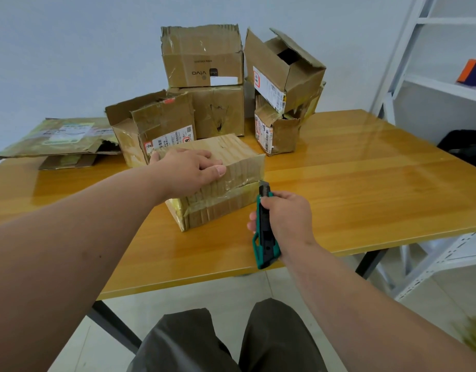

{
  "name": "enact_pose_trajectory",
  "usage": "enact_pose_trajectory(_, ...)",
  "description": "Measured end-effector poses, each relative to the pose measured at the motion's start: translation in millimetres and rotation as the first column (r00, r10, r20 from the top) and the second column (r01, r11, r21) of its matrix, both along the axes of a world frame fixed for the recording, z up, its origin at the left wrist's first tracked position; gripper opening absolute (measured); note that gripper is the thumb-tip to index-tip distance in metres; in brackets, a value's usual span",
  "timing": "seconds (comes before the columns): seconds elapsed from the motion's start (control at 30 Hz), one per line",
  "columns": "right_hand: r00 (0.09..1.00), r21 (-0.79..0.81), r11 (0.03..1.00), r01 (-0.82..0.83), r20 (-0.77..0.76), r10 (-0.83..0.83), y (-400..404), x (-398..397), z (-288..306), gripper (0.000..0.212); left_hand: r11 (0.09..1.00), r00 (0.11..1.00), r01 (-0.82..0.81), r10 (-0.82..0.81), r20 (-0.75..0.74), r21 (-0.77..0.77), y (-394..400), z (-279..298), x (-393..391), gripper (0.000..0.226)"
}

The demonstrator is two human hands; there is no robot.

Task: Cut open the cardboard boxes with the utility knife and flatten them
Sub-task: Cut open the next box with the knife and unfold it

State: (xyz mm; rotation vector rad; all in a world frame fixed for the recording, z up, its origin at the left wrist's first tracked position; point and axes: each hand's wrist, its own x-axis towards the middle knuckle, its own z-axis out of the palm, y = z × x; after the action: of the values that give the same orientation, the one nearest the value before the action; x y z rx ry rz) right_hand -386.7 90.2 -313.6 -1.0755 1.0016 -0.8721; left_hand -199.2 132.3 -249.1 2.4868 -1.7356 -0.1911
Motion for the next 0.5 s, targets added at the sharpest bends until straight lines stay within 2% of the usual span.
enact_pose_trajectory(0.07, 0.999, 0.018, 0.999, 0.039, -0.018, -0.039, -4.8, -3.5, 2.5, 0.016, 1.0, 1.0, -0.001, 0.001, 0.006, 0.004, 0.3, 0.4, -0.2, 0.056)
enact_pose_trajectory(0.2, 0.968, 0.121, 0.963, 0.24, 0.049, -0.247, -23.6, -23.0, 8.9, 0.022, 1.0, 1.0, -0.021, 0.021, 0.004, 0.016, -2.6, 1.5, -1.1, 0.057)
enact_pose_trajectory(0.27, 0.982, 0.049, 0.981, 0.19, -0.021, -0.189, -22.4, -22.9, 8.4, 0.026, 0.999, 0.999, -0.041, 0.04, 0.013, 0.029, -6.8, 2.9, -3.5, 0.059)
enact_pose_trajectory(0.33, 0.994, -0.011, 0.998, 0.07, -0.085, -0.07, -14.0, -14.6, 7.8, 0.026, 0.998, 0.999, -0.05, 0.05, 0.01, 0.026, -9.2, 3.2, -6.2, 0.06)
enact_pose_trajectory(0.4, 0.994, -0.029, 0.999, -0.014, -0.107, 0.011, -7.8, -4.6, 6.6, 0.025, 0.998, 0.998, -0.061, 0.061, 0.007, 0.022, -9.1, 2.3, -7.1, 0.059)
enact_pose_trajectory(0.5, 0.995, -0.033, 0.999, -0.031, -0.093, 0.028, -5.6, 1.6, 7.9, 0.025, 0.997, 0.997, -0.079, 0.079, 0.012, 0.018, -8.9, 0.3, -6.5, 0.06)
